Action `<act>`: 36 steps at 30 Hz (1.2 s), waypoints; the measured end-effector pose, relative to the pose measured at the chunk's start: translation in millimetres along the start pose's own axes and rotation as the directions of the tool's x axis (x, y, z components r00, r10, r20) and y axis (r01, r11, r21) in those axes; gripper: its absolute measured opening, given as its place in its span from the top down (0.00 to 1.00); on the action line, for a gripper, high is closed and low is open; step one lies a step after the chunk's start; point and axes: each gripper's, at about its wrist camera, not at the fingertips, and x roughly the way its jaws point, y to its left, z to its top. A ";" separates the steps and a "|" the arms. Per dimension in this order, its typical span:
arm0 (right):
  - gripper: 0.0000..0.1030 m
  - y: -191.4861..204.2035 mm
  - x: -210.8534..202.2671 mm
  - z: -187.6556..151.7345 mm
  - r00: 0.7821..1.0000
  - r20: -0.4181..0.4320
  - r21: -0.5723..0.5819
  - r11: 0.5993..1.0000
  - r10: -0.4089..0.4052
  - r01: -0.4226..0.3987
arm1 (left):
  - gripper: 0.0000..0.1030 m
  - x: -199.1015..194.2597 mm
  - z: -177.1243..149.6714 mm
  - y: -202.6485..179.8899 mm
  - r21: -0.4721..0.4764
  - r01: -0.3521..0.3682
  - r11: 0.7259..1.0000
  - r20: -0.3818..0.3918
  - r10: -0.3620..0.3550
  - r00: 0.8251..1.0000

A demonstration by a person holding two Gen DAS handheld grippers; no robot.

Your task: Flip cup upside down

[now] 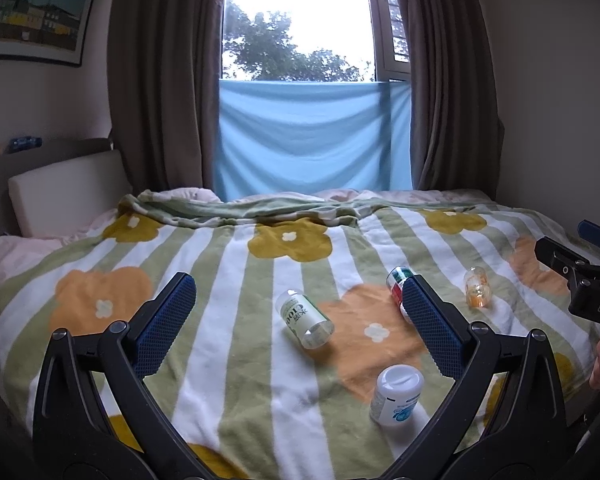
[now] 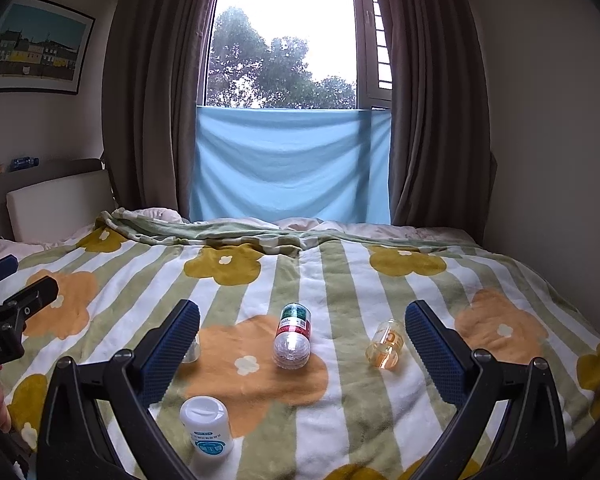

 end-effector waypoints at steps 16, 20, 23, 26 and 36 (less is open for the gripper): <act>0.00 -3.3 0.5 0.1 1.000 -0.003 0.013 1.000 0.003 -0.003 | 0.00 -6.1 0.8 -4.4 0.010 -0.014 1.000 0.029 0.014 0.999; 0.00 -3.4 0.5 0.3 1.000 -0.002 0.012 1.000 0.003 -0.003 | 0.00 -8.8 0.9 -4.3 0.011 -0.003 1.000 0.035 0.003 0.999; 0.00 -3.4 0.6 0.5 1.000 -0.002 0.013 1.000 0.003 -0.003 | 0.00 -8.8 1.2 -4.3 0.013 0.013 1.000 0.034 -0.014 0.999; 0.00 -3.5 0.7 0.6 1.000 -0.002 0.013 1.000 0.003 -0.003 | 0.00 -11.9 1.6 -4.0 0.014 0.016 1.000 0.043 -0.016 0.999; 0.00 -4.1 0.7 0.9 1.000 -0.003 0.015 1.000 0.004 -0.004 | 0.00 -18.3 2.4 -6.8 0.027 -0.025 0.999 0.085 0.022 0.996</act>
